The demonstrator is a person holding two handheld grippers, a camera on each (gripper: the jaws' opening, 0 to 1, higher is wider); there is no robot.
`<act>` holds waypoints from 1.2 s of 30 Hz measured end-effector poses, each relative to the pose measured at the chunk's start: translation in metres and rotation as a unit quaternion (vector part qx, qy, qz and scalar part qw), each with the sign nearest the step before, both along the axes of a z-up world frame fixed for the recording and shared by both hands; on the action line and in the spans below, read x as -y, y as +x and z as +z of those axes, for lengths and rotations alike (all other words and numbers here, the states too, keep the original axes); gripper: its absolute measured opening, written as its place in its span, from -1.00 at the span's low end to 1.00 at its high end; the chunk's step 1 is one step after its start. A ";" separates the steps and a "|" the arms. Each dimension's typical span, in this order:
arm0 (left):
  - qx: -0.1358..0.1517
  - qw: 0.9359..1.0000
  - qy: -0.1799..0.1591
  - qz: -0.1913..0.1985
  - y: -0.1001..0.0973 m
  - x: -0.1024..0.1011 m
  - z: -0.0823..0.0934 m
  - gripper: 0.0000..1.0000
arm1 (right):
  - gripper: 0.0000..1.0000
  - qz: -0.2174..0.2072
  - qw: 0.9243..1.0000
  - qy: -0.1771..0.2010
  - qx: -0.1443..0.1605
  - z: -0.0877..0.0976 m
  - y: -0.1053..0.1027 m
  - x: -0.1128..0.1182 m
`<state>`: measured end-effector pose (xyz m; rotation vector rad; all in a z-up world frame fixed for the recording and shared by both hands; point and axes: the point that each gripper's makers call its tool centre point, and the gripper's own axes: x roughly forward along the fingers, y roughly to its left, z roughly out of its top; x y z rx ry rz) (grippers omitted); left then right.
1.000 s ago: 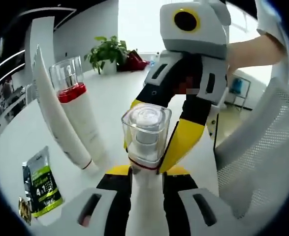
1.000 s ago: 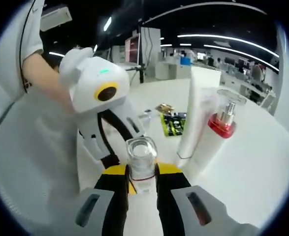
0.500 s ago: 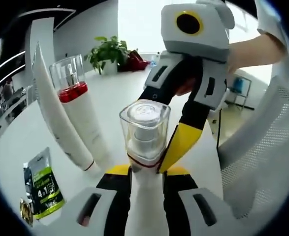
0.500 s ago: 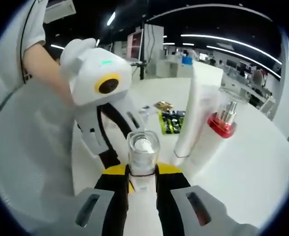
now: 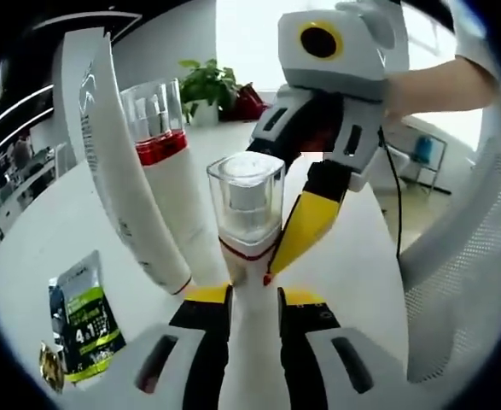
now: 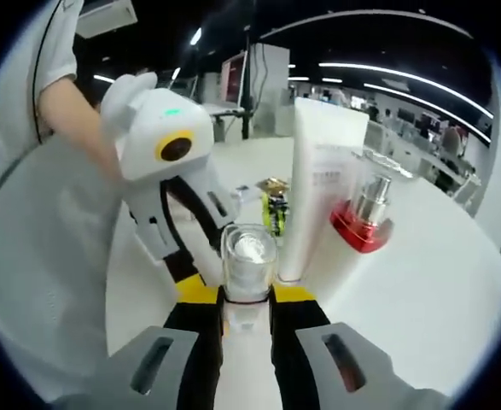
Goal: Arrange the skincare products in the storage area until every visible bottle or jar stands upright without overlapping.
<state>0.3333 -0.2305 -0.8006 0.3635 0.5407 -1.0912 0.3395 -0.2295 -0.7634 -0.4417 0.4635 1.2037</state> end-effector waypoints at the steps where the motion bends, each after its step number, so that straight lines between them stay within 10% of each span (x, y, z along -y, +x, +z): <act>1: 0.001 1.000 0.000 0.001 0.002 0.000 0.000 -0.68 | -0.60 0.003 1.000 0.000 0.001 0.000 0.002 0.000; 36: 0.006 1.000 0.003 0.009 0.015 0.006 0.003 -0.64 | -0.59 0.040 0.999 -0.015 0.009 -0.003 0.014 0.000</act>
